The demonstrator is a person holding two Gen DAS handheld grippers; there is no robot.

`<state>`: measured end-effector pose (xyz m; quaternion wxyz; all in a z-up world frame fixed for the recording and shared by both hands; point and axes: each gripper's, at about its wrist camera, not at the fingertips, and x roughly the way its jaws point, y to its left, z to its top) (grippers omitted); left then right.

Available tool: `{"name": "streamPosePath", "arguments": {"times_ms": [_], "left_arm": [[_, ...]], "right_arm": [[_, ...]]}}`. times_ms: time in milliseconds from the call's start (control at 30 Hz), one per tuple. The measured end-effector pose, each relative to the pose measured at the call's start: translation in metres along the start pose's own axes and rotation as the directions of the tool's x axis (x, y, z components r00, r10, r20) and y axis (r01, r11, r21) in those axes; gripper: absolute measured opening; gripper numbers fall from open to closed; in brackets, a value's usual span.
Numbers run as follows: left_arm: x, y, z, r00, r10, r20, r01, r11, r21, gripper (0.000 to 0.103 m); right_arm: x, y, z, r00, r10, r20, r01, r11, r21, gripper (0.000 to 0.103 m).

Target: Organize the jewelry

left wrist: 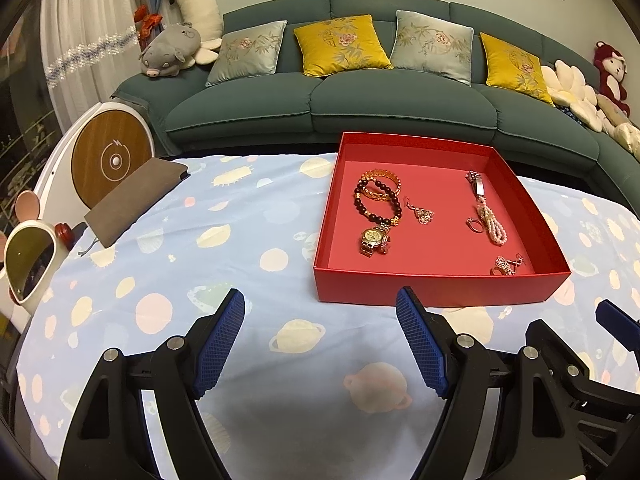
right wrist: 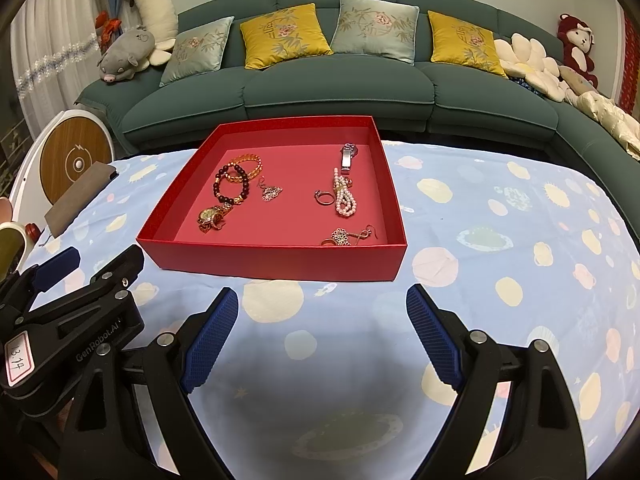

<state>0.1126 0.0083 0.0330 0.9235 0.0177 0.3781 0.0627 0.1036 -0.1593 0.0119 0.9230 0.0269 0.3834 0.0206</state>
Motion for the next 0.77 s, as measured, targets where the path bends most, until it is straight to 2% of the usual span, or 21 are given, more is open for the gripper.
{"name": "streamPosePath", "arguments": {"times_ms": [767], "left_arm": [[0.0009, -0.0018, 0.0004, 1.0, -0.015, 0.006, 0.015, 1.0, -0.004, 0.075]], "right_arm": [[-0.0022, 0.0009, -0.0007, 0.999, -0.039, 0.017, 0.039, 0.999, 0.016, 0.085]]}}
